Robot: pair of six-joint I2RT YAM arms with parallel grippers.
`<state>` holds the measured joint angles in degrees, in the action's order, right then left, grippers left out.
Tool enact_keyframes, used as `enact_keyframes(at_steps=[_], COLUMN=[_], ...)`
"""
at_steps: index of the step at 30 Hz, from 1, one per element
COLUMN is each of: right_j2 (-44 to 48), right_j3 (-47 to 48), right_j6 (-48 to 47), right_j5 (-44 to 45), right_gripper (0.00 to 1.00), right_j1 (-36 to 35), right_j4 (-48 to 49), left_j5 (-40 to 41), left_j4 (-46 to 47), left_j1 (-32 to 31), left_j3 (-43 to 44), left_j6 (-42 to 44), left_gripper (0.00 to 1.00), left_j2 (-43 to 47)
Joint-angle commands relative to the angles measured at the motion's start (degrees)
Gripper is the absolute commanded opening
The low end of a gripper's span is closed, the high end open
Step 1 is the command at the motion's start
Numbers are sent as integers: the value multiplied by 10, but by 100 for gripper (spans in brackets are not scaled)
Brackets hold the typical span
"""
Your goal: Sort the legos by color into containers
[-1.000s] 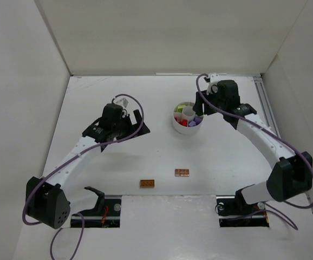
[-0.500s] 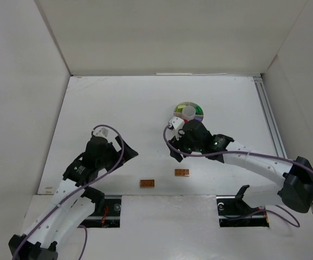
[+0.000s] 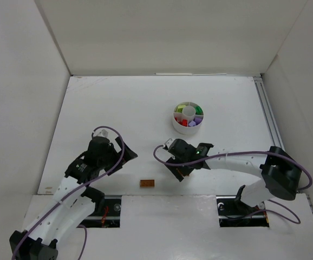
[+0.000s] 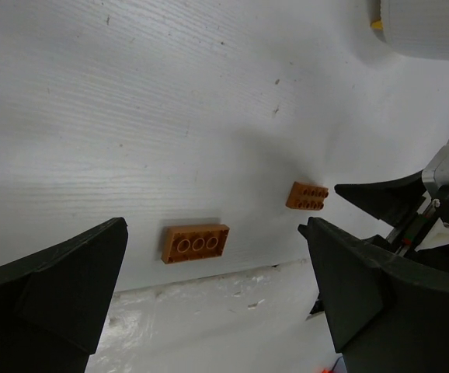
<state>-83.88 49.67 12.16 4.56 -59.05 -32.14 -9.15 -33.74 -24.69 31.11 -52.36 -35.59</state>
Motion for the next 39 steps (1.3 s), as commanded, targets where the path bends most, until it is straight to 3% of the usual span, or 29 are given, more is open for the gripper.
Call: enact_keyframes(at_steps=[1,14,20,21,28,34,39], right_j2=[-6,-58,-85,-85,-57,9,61], right_j3=[5,6,11,11,24,74,112], right_j6=[20,-38,-32,-27,-29,-68,-117], right_j5=[39,-10,12,12,23,55,76], right_gripper=[76,72,64,53,32,25,23], right_j1=[-6,-6,-6,-6,-6,-6,49], right_j4=[-19,30,25,25,40,83,137], left_j5=[6,18,23,23,23,23,35], left_j4=[6,12,6,6,17,68,96], left_j1=[-3,-3,-3,-3,-3,-3,-3], left_j3=[7,18,23,23,28,41,104], left_j6=[5,5,5,5,5,40,80], left_gripper=[100,100,100,100,100,100,100], left_j2=[-6,-5,5,5,5,-29,-104])
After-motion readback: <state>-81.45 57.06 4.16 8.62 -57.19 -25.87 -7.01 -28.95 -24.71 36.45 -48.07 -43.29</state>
